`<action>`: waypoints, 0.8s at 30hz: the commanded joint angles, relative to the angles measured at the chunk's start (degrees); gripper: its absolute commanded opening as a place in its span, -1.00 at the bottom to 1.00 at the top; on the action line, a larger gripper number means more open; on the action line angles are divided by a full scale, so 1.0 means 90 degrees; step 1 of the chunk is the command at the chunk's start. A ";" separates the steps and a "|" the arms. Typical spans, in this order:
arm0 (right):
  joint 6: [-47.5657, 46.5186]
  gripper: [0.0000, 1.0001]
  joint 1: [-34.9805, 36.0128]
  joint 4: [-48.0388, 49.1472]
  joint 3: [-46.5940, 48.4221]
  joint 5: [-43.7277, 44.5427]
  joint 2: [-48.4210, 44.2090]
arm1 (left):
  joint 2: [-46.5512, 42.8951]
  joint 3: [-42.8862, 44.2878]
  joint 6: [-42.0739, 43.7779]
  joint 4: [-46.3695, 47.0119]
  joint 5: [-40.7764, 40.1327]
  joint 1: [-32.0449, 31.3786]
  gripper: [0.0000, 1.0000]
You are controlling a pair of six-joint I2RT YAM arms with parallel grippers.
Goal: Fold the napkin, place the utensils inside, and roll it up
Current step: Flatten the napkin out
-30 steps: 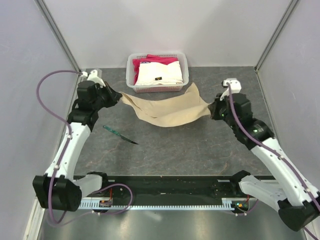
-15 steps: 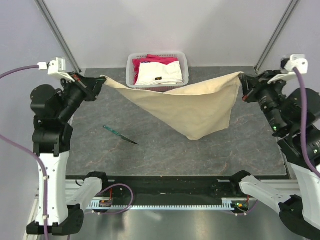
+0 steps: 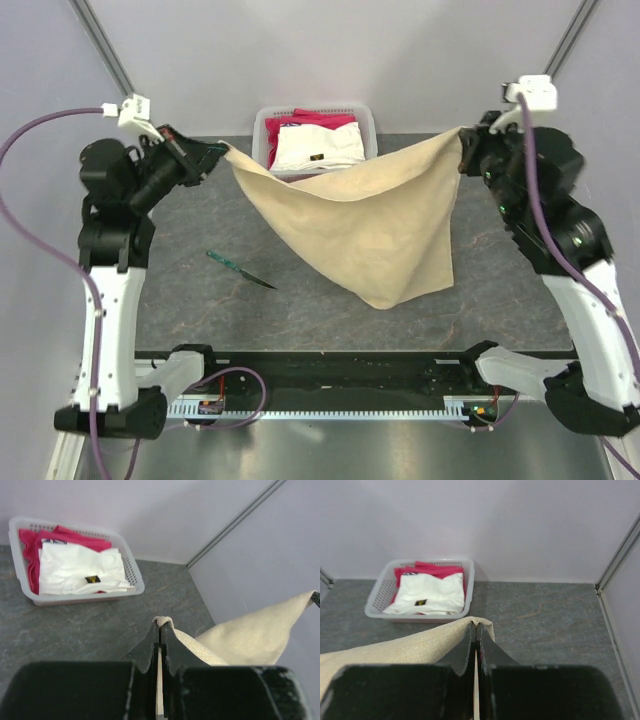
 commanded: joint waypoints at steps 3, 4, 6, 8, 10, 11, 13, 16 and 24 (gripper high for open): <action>-0.0411 -1.00 -0.0372 0.0530 0.0037 0.0264 0.0847 | 0.0725 -0.0198 -0.0423 0.0556 0.0327 0.0122 -0.96; -0.0412 -1.00 -0.0625 0.0550 0.0134 0.0157 0.0945 | 0.0929 -0.0179 -0.0462 0.0624 0.0385 0.0297 -0.96; -0.0353 -1.00 -0.0938 0.0609 0.0290 -0.0214 0.1257 | 0.1135 -0.0110 -0.0530 0.0693 0.0473 0.0405 -0.96; -0.0343 -1.00 -0.1242 0.0628 0.0544 -0.0313 0.1501 | 0.1409 -0.0013 -0.0599 0.0732 0.0522 0.0493 -0.96; -0.0392 -1.00 -0.1330 0.0618 0.0778 -0.0245 0.1580 | 0.1478 0.0075 -0.0590 0.0829 0.0386 0.0513 -0.96; -0.0411 -1.00 -0.1330 0.0609 0.0837 -0.0206 0.1571 | 0.1459 0.0162 -0.0589 0.0849 0.0347 0.0513 -0.96; -0.0411 -1.00 -0.1330 0.0618 0.0964 -0.0177 0.1474 | 0.1371 0.0260 -0.0522 0.0889 0.0308 0.0503 -0.96; -0.0402 -1.00 -0.1330 0.0677 0.0946 -0.0303 0.1113 | 0.0962 0.0320 -0.0366 0.0928 0.0191 0.0504 -0.96; -0.0324 -1.00 -0.1330 0.0521 0.0721 -0.1065 -0.0293 | -0.0502 0.0261 -0.0199 0.0382 0.0239 0.0503 -0.96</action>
